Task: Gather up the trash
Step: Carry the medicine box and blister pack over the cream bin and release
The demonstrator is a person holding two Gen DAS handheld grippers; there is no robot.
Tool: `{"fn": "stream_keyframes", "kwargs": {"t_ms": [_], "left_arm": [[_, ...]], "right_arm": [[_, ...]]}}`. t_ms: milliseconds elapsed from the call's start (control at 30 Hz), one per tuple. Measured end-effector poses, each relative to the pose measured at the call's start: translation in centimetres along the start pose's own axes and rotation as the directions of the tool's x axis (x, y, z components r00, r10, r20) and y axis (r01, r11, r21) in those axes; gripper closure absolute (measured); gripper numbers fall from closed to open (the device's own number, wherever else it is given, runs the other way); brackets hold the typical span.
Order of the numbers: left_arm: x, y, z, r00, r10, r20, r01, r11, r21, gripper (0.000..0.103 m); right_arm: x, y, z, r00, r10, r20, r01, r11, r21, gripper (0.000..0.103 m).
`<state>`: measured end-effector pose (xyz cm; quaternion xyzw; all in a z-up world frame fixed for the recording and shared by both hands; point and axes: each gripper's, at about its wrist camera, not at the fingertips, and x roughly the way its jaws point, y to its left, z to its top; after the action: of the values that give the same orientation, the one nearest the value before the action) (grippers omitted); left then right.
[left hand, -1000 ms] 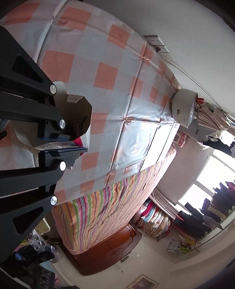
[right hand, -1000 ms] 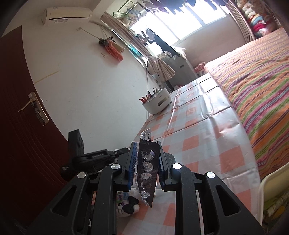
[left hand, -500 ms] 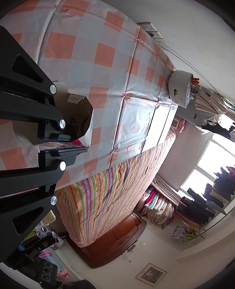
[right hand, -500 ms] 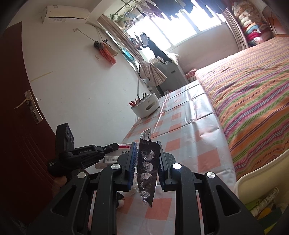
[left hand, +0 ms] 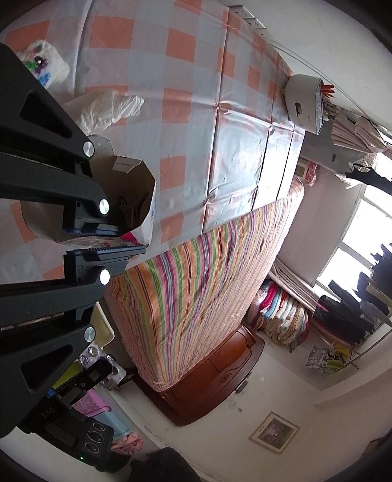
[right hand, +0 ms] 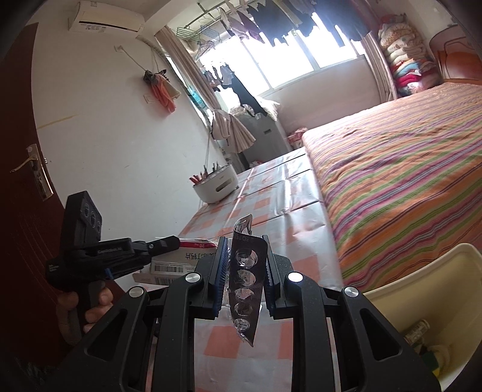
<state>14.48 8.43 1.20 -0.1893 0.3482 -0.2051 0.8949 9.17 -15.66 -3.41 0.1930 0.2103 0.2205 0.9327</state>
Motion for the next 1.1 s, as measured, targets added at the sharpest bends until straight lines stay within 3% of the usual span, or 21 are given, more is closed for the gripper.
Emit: {"fn": "stream_keyframes", "kwargs": {"t_ms": [333,733,800,867,1000,1100], "left_arm": [[1.0,-4.5,-1.3,0.997,-0.064,-0.039,0.067,0.995,0.068,0.097],[1.8,-7.5,-2.6,0.992,-0.101,-0.079,0.110,0.987,0.119,0.097],[1.9,-7.9,-2.8,0.991,-0.104,-0.085,0.114,0.985,0.127,0.097],[2.0,-8.4,-3.1,0.990,-0.105,-0.091,0.117,0.984,0.136,0.097],[2.3,-9.4,-3.6,0.988,-0.115,-0.106,0.130,0.981,0.147,0.097],[2.6,-10.2,-3.9,0.986,-0.122,-0.116,0.139,0.978,0.157,0.097]], "right_arm": [[-3.3,-2.8,-0.2,0.989,-0.136,0.052,0.137,0.990,-0.022,0.083],[-5.8,-4.8,-0.5,0.959,-0.265,0.099,0.268,0.963,-0.014,0.080],[-6.0,-4.8,-0.5,0.953,-0.283,0.105,0.286,0.958,-0.020,0.077],[-6.4,-4.6,-0.5,0.947,-0.297,0.120,0.301,0.953,-0.020,0.062],[-7.8,-4.0,0.2,0.931,-0.315,0.186,0.320,0.947,0.004,0.058],[-9.1,-3.4,0.9,0.916,-0.316,0.246,0.318,0.948,0.033,0.050]]}}
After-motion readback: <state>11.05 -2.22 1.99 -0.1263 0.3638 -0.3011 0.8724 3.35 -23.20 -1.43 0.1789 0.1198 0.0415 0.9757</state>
